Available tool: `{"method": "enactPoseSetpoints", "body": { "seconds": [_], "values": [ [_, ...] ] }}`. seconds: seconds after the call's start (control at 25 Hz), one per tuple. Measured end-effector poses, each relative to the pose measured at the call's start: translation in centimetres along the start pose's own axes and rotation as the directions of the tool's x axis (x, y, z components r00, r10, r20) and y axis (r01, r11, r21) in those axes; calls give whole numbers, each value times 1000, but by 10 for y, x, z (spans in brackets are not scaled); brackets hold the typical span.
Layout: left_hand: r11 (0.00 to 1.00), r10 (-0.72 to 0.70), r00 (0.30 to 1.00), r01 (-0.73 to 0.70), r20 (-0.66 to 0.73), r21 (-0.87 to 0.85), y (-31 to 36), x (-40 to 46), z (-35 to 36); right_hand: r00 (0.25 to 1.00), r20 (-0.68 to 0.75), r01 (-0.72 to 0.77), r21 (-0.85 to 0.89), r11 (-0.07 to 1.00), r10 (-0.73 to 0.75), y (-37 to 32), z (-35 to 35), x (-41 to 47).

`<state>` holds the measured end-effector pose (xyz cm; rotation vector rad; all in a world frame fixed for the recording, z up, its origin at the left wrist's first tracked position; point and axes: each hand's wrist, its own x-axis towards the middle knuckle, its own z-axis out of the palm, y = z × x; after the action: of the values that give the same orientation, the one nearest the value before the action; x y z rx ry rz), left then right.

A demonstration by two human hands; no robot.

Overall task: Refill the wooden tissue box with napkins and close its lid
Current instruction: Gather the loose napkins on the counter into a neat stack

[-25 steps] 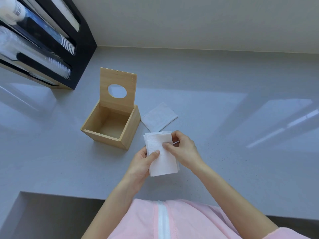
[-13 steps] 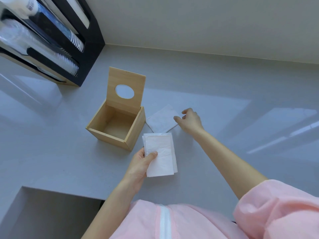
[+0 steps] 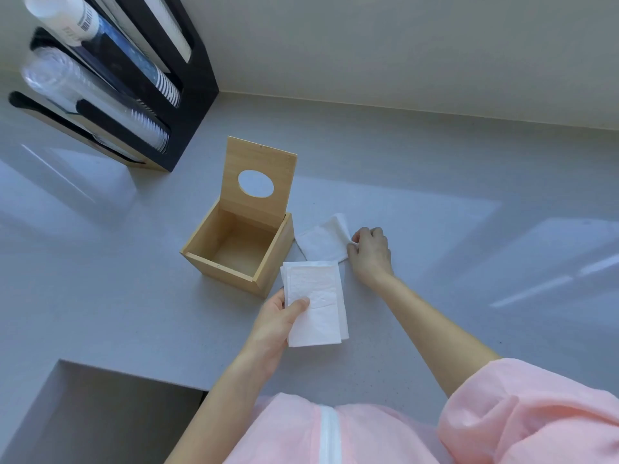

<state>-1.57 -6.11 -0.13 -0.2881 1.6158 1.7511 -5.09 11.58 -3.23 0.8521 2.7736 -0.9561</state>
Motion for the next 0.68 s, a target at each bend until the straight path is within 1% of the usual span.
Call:
{"method": "enactPoseSetpoints", "body": {
  "seconds": [0.12,0.2,0.28,0.32,0.4,0.52,0.56,0.6,0.68],
  "values": [
    [1000,0,1000,0,4,7,-1,1,1,995,-16,103,201,974,-102,1,-14,-11],
    [1000,-2,1000,2,-1,18,-1,1,2,985,-104,161,304,939,-135,-3,-30,-21],
    [999,-10,1000,10,-2,36,-3,3,2,967,-220,212,410,887,-129,-8,-47,-34],
    [999,-11,1000,11,-2,43,-4,4,2,962,-238,234,459,857,-136,-10,-55,-41],
    [999,-12,1000,12,4,53,-5,5,3,964,-194,259,531,807,-182,-14,-68,-54],
    [998,-9,1000,8,24,63,-6,6,5,955,-126,291,593,751,-270,-14,-83,-74],
    [998,-6,1000,4,23,69,-7,6,6,953,-112,284,650,705,-281,-14,-85,-78],
    [997,-5,1000,4,12,81,-7,6,7,956,-94,257,727,637,-279,-13,-86,-81],
    [995,-13,1000,11,20,94,-7,5,8,971,-13,135,854,502,-239,-10,-81,-81]
  ]
}}
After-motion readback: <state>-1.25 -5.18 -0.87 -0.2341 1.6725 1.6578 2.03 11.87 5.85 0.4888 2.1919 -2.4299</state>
